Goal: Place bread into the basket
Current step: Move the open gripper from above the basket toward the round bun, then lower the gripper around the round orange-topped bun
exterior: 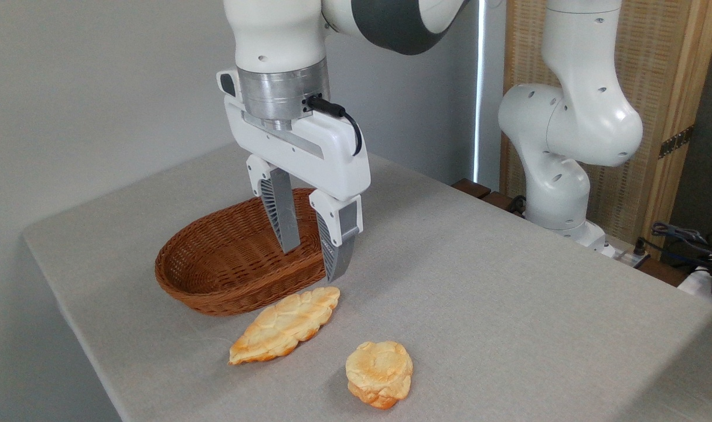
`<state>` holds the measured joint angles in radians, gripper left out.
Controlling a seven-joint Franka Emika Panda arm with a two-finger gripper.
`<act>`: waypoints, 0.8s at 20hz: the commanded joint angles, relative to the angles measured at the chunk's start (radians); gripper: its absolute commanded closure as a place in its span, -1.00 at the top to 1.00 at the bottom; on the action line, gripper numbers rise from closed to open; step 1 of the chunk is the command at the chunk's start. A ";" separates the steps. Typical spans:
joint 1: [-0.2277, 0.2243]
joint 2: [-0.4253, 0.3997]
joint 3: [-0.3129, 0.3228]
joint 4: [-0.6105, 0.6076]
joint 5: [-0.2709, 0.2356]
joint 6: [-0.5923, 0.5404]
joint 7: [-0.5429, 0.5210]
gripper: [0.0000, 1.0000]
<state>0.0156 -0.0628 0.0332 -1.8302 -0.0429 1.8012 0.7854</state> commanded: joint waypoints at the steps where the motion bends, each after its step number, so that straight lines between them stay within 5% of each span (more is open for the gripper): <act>1: 0.003 -0.006 0.025 -0.023 0.047 0.020 0.116 1.00; 5: 0.003 0.012 0.054 -0.024 0.117 0.052 0.239 1.00; 10: -0.002 0.057 0.054 -0.049 0.117 0.125 0.328 1.00; 16: 0.000 0.049 0.057 -0.237 0.117 0.277 0.347 1.00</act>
<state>0.0193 0.0138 0.0824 -1.9694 0.0625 2.0278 1.1156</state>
